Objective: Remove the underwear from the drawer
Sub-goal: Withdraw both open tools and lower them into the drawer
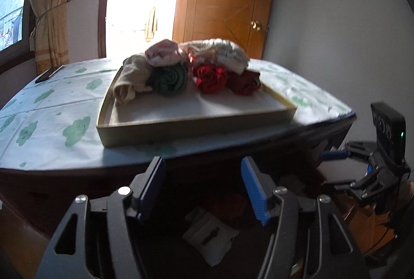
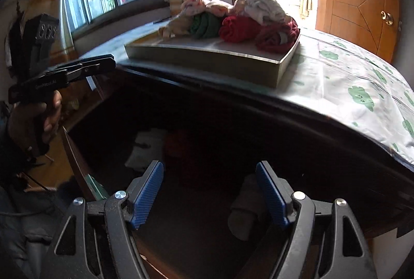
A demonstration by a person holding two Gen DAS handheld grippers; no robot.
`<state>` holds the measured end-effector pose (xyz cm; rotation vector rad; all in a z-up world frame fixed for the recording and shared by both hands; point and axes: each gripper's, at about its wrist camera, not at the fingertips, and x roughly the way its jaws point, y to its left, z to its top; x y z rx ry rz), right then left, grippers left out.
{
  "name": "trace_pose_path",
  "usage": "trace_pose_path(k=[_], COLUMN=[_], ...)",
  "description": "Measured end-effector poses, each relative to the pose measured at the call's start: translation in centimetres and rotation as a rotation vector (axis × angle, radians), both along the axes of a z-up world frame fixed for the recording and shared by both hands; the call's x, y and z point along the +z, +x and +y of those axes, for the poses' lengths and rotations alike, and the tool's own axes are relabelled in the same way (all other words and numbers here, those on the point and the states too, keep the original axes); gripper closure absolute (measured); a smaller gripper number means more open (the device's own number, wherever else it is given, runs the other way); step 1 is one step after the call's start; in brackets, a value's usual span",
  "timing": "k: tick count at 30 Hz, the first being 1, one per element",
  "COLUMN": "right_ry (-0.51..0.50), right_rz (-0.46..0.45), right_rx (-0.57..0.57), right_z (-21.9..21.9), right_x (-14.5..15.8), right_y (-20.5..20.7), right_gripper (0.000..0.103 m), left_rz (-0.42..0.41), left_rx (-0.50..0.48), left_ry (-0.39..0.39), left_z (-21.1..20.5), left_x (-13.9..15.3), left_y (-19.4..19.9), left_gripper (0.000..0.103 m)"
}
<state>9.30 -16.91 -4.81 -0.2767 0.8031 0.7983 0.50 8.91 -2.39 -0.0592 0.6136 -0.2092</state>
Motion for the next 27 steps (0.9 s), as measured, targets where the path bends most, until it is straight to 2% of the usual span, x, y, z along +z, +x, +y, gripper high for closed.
trace_pose_path(k=[6,14,19,27], right_ry=[-0.144,-0.356,-0.481,-0.568], right_rz=[-0.044,-0.059,-0.053,-0.016], right_rx=[0.018,0.074,0.116,0.127], right_z=[1.4,3.3,4.3,4.6], right_x=[-2.5,-5.4,-7.3,-9.1], right_y=[0.4,1.1,1.3,2.8], right_gripper=[0.027,0.027,0.028,0.035], left_rz=[0.040,0.156,0.244,0.375], left_rx=[0.027,0.051,0.014,-0.097], left_ry=[0.048,0.064,0.130,0.233], left_z=[0.0,0.8,-0.2,-2.5], left_x=[-2.3,-4.6,-5.9,-7.9], left_y=[0.1,1.4,2.2,2.9], left_gripper=[0.041,0.038,0.035,0.034])
